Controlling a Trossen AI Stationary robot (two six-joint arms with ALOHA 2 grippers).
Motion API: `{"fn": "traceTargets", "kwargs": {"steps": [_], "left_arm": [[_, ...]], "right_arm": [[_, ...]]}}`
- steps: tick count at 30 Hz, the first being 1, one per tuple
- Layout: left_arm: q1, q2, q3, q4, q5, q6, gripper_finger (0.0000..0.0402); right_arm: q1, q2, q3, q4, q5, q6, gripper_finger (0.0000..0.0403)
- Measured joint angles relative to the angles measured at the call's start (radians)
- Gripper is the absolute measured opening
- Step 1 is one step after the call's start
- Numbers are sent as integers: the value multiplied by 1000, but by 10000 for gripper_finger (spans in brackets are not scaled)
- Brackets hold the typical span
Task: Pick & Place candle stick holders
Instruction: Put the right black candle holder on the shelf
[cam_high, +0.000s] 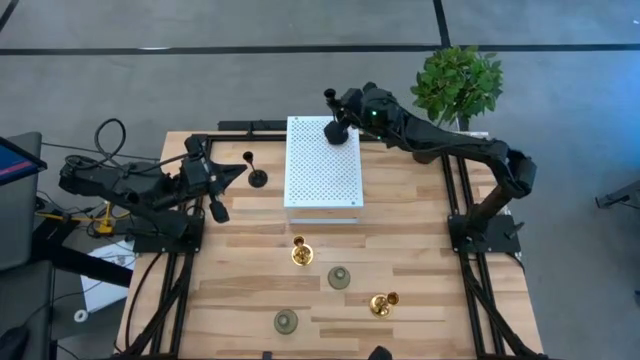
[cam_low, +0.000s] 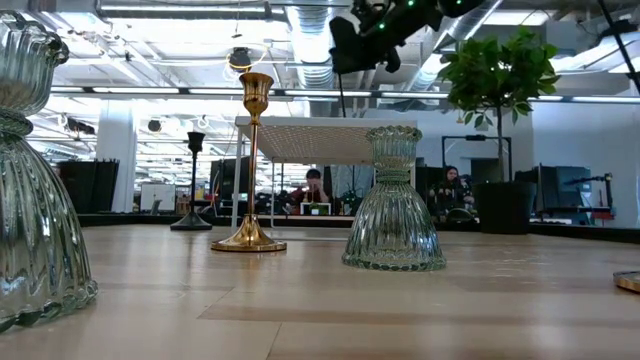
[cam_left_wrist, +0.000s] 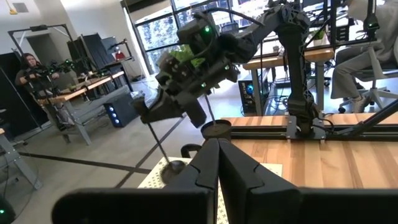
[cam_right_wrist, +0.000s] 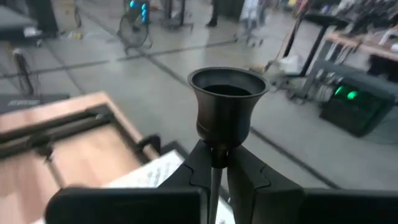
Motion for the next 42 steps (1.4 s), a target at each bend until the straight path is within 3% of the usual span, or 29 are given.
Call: {"fn": "traceTargets", "kwargs": {"steps": [26,33,42], "left_arm": [[0,0,0,0,0,-1,8],[0,0,0,0,0,-1,8],[0,0,0,0,1,-8,8]], "right_arm": [[-17,-2,0,-29,3,24,15],[-28,-2,0,-29,3,47,54],[-22,-2,0,-30,-61,50,64]]}}
